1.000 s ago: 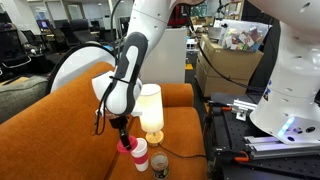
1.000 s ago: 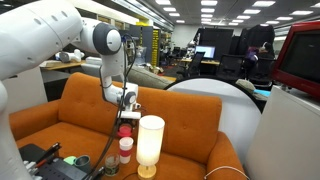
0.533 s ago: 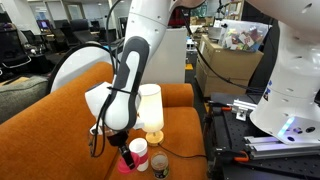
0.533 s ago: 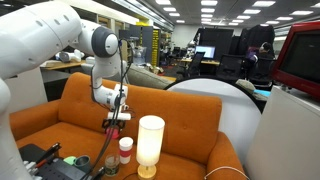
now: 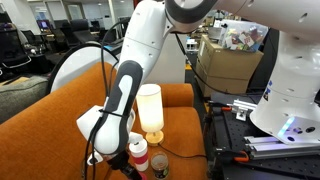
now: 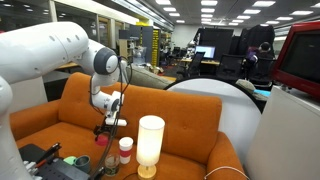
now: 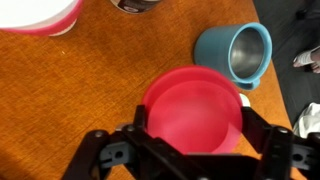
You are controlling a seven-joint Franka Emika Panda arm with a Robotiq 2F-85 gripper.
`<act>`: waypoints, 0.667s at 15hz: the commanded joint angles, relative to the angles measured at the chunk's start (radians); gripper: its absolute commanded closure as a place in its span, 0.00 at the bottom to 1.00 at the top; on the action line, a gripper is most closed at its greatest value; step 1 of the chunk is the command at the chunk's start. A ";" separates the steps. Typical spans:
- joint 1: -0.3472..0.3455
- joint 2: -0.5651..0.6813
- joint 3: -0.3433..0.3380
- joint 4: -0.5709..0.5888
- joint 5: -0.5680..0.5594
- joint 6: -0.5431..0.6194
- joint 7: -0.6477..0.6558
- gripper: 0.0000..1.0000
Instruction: Remove the lid from the bottle and put it on the couch
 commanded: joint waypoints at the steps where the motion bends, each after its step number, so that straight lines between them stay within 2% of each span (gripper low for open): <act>1: 0.038 0.093 -0.008 0.153 0.001 -0.125 -0.081 0.33; 5: 0.110 0.223 -0.042 0.350 0.003 -0.244 -0.078 0.33; 8: 0.150 0.311 -0.067 0.478 -0.002 -0.291 -0.074 0.33; 9: 0.149 0.256 -0.078 0.400 0.008 -0.258 -0.067 0.33; 10: 0.156 0.272 -0.083 0.426 0.008 -0.257 -0.065 0.33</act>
